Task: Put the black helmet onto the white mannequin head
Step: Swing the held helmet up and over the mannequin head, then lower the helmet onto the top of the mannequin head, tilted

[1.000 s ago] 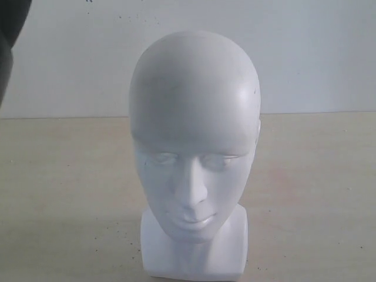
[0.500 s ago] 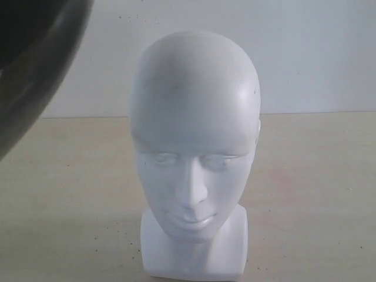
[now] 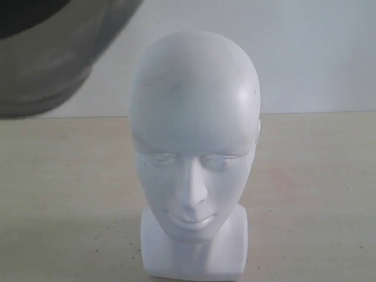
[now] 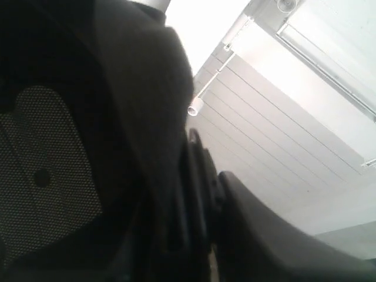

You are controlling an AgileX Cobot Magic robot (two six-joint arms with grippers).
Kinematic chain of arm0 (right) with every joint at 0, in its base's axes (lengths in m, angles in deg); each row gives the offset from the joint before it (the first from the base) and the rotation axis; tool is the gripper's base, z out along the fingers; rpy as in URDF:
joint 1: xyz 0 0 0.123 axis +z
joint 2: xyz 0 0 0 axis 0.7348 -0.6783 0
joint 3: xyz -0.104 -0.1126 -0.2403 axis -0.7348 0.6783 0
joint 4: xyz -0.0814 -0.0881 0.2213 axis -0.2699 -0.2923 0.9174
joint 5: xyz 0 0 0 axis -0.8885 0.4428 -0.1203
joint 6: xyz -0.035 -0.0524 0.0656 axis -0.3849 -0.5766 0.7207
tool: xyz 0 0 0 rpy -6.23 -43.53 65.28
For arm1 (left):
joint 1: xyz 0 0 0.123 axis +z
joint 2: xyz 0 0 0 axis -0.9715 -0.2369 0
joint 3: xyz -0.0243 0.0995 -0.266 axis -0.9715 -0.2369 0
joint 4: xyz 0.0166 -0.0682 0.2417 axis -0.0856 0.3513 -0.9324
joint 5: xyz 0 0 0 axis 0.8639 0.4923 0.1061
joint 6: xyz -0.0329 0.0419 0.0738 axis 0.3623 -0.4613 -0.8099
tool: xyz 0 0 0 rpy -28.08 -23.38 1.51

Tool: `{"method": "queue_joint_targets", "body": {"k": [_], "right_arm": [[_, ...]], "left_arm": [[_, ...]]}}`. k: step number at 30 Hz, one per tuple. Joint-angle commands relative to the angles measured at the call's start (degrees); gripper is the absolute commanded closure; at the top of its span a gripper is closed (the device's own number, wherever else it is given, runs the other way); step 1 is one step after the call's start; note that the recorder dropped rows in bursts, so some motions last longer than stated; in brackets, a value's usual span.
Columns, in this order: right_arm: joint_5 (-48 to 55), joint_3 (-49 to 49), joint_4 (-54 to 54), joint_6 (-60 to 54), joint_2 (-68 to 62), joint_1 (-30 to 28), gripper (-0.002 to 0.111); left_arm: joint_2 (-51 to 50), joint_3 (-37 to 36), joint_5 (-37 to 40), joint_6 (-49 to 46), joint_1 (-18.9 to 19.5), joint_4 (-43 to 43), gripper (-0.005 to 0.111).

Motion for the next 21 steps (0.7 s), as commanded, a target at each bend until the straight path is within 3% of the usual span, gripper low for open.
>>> {"method": "queue_joint_targets", "body": {"k": [1, 4, 14, 21], "right_arm": [[-0.2, 0.0, -0.1, 0.1, 0.3, 0.2, 0.109], [-0.2, 0.0, -0.1, 0.1, 0.3, 0.2, 0.109], [-0.2, 0.0, -0.1, 0.1, 0.3, 0.2, 0.109], [-0.2, 0.0, -0.1, 0.1, 0.3, 0.2, 0.109]], "left_arm": [[-4.2, 1.3, -10.5, 1.2, -0.3, 4.4, 0.102], [-11.1, 1.9, -12.5, 4.3, -0.3, 7.7, 0.102], [-25.8, 12.1, -12.5, 8.2, -0.3, 4.6, 0.102], [-31.6, 12.9, -12.5, 9.6, -0.3, 4.0, 0.102]]}}
